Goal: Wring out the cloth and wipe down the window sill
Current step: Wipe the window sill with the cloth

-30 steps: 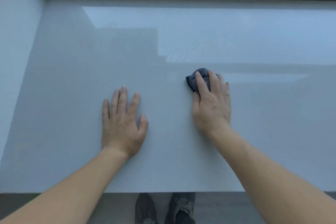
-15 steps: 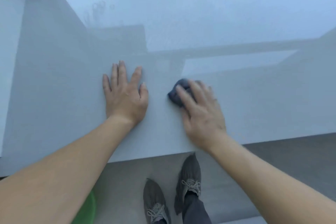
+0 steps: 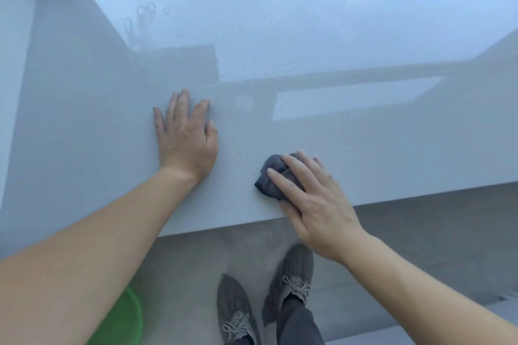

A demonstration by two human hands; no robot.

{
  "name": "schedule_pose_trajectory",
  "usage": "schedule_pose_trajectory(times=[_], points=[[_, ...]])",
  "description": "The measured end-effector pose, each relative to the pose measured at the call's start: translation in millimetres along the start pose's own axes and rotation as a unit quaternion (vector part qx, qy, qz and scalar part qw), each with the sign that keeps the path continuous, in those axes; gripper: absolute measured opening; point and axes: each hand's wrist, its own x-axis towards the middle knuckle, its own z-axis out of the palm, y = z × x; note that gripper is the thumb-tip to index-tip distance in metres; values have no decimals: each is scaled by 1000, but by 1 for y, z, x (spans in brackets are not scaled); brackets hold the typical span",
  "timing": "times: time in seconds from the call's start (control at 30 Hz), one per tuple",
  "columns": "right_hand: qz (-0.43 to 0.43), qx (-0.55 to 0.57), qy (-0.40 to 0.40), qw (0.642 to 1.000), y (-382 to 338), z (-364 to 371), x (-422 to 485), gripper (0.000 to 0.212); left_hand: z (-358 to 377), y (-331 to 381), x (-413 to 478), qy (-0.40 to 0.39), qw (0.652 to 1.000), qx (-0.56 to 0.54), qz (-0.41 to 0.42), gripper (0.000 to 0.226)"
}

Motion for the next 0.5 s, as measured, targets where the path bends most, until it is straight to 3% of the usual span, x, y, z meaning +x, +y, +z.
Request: schedule_pose_trajectory(times=[0.07,0.1,0.2,0.27,0.4,0.5], points=[[-23,-19,-21,999,23,-11,0,51,-2,4,-4,10,1000,-7,28,46],[9,-30,-6,999,37,-16,3,52,-3,8,-7,10,999,-10,43,46],[212,-26,75,974,76,-38,18,53,2,27,-6,2,998,-29,58,47],[274,-11,98,957,70,-38,23,54,8,42,1,-2,998,-41,49,48],[57,-15,34,998,36,-19,5,56,18,74,28,-5,998,-52,44,51],[1,-26,10,1000,70,-34,17,53,25,87,49,-23,999,-31,24,55]])
